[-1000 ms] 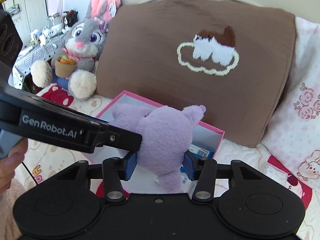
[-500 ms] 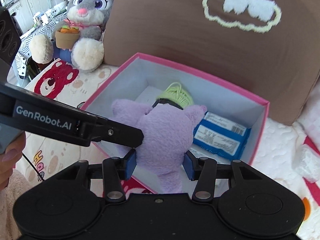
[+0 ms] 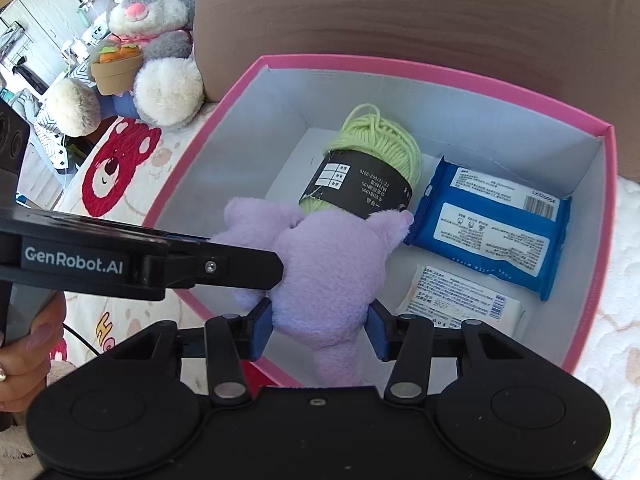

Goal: Organize objects

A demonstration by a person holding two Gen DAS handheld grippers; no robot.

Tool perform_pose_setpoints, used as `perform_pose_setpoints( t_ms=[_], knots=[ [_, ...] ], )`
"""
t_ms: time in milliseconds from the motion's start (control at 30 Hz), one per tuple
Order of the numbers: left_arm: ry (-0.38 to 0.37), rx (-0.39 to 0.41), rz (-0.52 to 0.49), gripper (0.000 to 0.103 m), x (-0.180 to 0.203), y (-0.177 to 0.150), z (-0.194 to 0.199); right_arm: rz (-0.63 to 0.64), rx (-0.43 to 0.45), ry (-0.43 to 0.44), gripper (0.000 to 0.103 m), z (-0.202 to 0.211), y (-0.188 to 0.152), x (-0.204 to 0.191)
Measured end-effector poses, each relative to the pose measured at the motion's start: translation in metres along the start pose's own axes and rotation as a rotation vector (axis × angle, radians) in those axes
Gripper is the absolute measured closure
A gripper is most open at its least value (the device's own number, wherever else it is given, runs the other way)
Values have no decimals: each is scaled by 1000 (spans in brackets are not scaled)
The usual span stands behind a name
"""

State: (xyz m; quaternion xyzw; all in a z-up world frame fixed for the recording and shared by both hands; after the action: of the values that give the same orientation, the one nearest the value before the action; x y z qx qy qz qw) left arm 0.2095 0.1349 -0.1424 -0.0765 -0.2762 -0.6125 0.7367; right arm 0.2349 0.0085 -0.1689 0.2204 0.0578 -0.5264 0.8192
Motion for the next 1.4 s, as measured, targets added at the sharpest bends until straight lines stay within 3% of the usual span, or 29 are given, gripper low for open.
perform_pose_setpoints(
  t_ms=[433, 700, 867, 1100, 1233, 1400],
  knots=[
    [31, -24, 7, 64, -4, 1, -20, -51, -40, 34, 49, -22, -3, 10],
    [-42, -52, 15, 66, -8, 1, -29, -39, -31, 43, 41, -25, -5, 19],
    [-92, -75, 45, 68, -7, 2, -36, -39, 21, 48, 34, -22, -2, 24],
    [19, -27, -27, 62, 1, -1, -24, 2, 41, -5, 43, -25, -2, 20],
    [31, 35, -18, 62, -2, 7, -12, 10, 36, -7, 43, -26, 0, 19],
    [50, 62, -50, 71, -6, 10, -13, 9, 7, -10, 42, -27, 0, 18]
  ],
)
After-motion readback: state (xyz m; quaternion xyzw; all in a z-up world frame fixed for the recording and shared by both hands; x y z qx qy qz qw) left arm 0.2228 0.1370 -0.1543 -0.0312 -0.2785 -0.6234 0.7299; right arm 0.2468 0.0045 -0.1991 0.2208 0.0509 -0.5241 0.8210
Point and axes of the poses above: each gripper's, at about its wrist camera, not at the fingertips, and z roughly against the way its jaws point, x to its right, y to its top, the point moved 9 cm from there along -z, roughly the way its jaws point, and after that the axes turned 8 degrees about -x, right-handed, at the moved point
